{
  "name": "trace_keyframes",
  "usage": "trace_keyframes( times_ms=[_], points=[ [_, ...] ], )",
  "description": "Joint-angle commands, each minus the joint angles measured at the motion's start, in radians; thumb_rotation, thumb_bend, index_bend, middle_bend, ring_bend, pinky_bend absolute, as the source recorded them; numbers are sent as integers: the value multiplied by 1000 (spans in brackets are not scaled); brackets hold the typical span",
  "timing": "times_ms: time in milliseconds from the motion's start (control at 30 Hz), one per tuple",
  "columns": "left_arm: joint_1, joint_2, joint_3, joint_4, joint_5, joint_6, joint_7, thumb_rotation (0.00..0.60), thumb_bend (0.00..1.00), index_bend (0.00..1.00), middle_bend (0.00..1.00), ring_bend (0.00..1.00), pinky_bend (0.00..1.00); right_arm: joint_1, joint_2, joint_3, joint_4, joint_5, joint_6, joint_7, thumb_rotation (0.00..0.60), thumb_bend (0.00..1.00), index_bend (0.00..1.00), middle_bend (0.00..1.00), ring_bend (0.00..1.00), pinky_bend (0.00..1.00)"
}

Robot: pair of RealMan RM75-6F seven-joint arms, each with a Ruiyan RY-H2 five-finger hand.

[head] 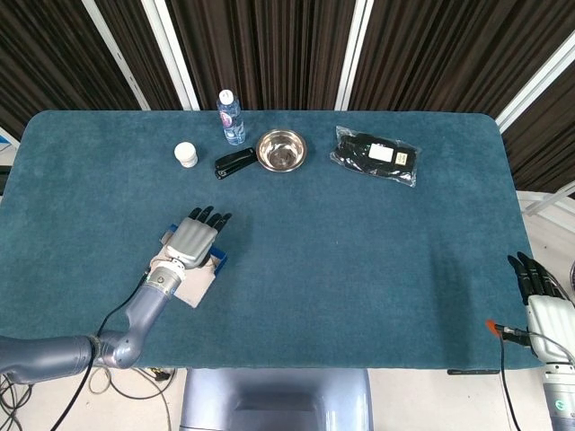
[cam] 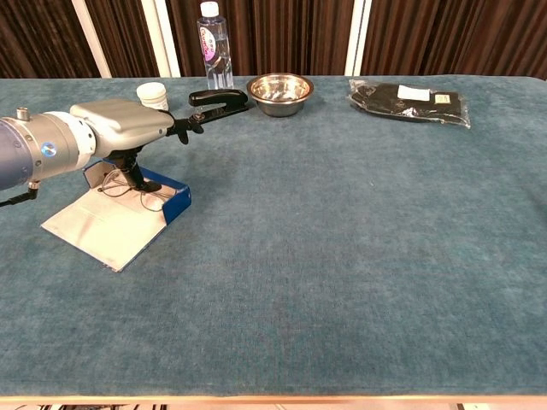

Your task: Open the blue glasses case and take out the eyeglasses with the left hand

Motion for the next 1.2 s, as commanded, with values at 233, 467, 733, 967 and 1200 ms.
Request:
trace_keyframes(
  times_ms=[233,467,733,967,1200],
  points=[
    [-7,-21,-22,39,-35,7,14,600,313,23,149,38,127,0,0,0,-1,0,0,1,600,135,0,0,0,238],
    [-8,-31,-30,71,-55,11,25,600,313,28,150,38,127,1,2,1,-3,2,-2,5,600,136,0,0,0,238],
    [-3,-31,-37,90,-68,20,33,600,313,37,155,38,126,1,3,2,-5,3,-3,2,600,136,0,0,0,237],
    [4,-17,-53,89,-79,14,15,600,313,44,169,38,127,1,3,2,-5,4,-3,2,600,136,0,0,0,238],
    [10,28,-69,46,-72,-26,-42,600,245,80,302,40,127,0,3,1,-5,4,-3,3,600,136,0,0,0,238]
  ],
)
